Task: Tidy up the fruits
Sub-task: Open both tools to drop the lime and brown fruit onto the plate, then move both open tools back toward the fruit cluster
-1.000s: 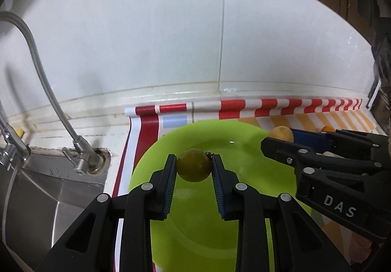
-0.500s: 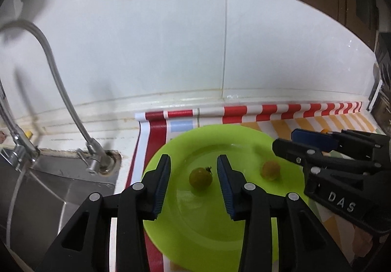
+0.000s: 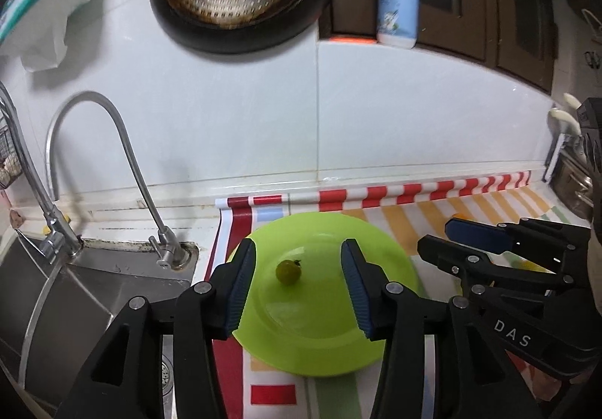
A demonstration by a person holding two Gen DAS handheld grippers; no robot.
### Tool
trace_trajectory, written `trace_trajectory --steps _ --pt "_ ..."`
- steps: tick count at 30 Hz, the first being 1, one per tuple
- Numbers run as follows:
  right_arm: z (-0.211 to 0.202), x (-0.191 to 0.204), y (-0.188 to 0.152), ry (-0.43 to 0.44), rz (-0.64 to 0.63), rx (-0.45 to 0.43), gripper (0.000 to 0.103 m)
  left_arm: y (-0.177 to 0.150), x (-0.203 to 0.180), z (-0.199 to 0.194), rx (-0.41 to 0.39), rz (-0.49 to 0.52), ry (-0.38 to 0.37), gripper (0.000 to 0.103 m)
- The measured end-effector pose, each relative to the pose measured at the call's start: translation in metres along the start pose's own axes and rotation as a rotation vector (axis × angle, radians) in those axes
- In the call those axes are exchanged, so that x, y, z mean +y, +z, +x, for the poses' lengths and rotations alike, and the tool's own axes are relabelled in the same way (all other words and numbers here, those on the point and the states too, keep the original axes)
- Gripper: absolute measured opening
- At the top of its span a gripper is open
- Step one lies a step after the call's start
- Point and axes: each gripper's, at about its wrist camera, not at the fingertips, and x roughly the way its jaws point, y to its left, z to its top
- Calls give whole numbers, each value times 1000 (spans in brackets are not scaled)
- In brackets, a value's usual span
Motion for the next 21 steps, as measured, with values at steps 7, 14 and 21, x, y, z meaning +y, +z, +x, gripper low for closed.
trace_trajectory --steps 7,14,21 --pt "-42 0 -11 -23 -10 -50 32 -7 -16 -38 -39 13 -28 49" --pt "-79 -3 -29 -40 16 -66 32 -16 -35 -70 -63 38 -56 53" --pt "-111 -13 -50 -63 44 -80 32 -31 -55 -91 -65 53 -86 57"
